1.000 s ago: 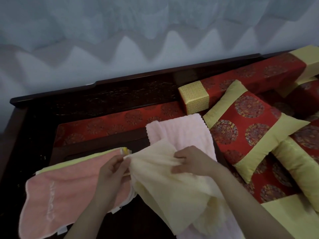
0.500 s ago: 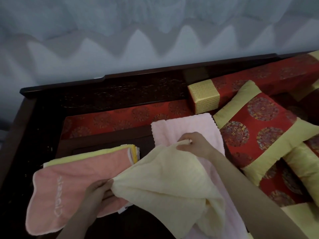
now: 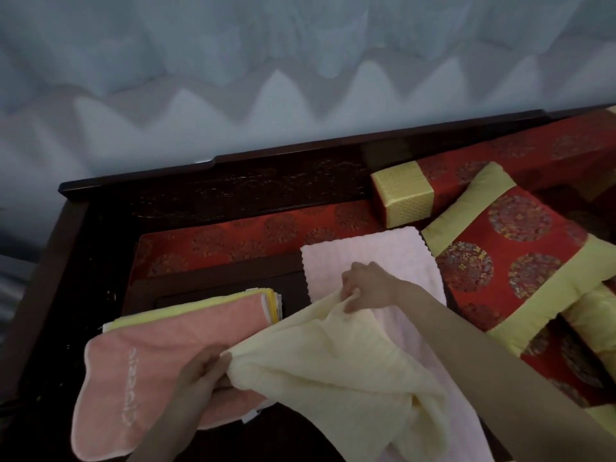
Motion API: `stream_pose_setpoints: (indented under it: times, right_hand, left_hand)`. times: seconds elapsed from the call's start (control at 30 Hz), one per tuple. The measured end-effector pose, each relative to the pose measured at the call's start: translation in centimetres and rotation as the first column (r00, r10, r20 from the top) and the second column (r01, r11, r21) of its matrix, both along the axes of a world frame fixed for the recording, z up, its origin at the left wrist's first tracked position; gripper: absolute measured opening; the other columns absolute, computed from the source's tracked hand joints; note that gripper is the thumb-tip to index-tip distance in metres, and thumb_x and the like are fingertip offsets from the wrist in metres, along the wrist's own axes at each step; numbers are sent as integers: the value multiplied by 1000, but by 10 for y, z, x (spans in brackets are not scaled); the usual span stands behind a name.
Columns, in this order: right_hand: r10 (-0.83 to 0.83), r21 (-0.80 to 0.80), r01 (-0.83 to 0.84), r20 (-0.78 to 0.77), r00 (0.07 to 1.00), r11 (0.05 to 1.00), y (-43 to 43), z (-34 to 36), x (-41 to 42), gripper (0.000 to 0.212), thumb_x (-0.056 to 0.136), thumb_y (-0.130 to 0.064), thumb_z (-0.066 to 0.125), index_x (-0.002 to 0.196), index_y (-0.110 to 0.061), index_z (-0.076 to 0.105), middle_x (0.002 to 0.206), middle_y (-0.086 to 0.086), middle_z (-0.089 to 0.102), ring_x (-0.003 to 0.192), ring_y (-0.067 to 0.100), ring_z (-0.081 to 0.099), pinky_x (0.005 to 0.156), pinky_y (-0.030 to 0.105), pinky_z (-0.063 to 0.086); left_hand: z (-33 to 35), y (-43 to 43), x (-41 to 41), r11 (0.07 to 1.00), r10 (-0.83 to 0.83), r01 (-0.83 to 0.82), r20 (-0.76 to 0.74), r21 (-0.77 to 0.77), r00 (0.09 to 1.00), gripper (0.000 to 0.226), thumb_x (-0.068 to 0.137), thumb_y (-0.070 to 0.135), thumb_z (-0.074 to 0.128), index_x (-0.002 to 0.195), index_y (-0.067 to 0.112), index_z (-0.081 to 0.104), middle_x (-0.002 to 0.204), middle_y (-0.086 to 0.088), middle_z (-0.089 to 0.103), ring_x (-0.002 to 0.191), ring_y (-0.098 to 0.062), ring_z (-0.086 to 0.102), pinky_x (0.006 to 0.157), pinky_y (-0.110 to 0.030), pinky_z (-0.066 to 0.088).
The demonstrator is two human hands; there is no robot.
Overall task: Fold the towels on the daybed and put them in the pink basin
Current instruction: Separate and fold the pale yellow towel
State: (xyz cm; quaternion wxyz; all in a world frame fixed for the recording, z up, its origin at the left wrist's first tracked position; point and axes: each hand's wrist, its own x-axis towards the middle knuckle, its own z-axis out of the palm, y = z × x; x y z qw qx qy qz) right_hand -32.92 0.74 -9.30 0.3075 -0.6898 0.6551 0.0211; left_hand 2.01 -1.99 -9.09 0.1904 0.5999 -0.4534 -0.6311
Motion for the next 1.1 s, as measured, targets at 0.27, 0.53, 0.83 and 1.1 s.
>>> stream_pose_setpoints:
  times: [0.27, 0.53, 0.83, 1.1]
  right_hand:
    - [-79, -198, 104, 131, 988, 975, 66, 89, -50, 11, 76, -33, 74, 72, -24, 67, 71, -19, 51, 76, 1, 47, 75, 24, 34]
    - [-285, -481, 540, 506, 815, 691, 109, 193, -90, 8, 81, -17, 73, 86, -18, 67, 77, 4, 64, 65, 13, 54, 64, 22, 43]
    - [-416, -828, 460, 313, 854, 320, 127, 245, -116, 17, 87, -23, 67, 84, -6, 67, 78, 4, 63, 68, 6, 52, 64, 10, 37]
    - [-296, -467, 741, 710, 639, 482, 199, 217, -98, 34, 74, -23, 77, 60, -5, 52, 70, 16, 59, 64, 16, 55, 58, 26, 43]
  left_hand:
    - [119, -13, -36, 648, -189, 235, 146, -725, 971, 8, 88, 43, 48, 88, 37, 53, 68, -3, 54, 55, -9, 49, 51, -27, 40]
    - [209, -54, -95, 472, -135, 175, 126, -864, 983, 16, 97, 17, 47, 90, 32, 49, 75, 0, 53, 61, 1, 47, 60, -9, 37]
    - [257, -86, -146, 462, -257, 259, 152, -848, 955, 12, 94, 36, 44, 89, 28, 52, 94, -10, 63, 92, -31, 62, 89, -52, 51]
    - [219, -38, -120, 504, -618, 497, 107, -707, 779, 16, 99, 23, 43, 95, 24, 59, 92, 3, 64, 93, -16, 61, 88, -28, 53]
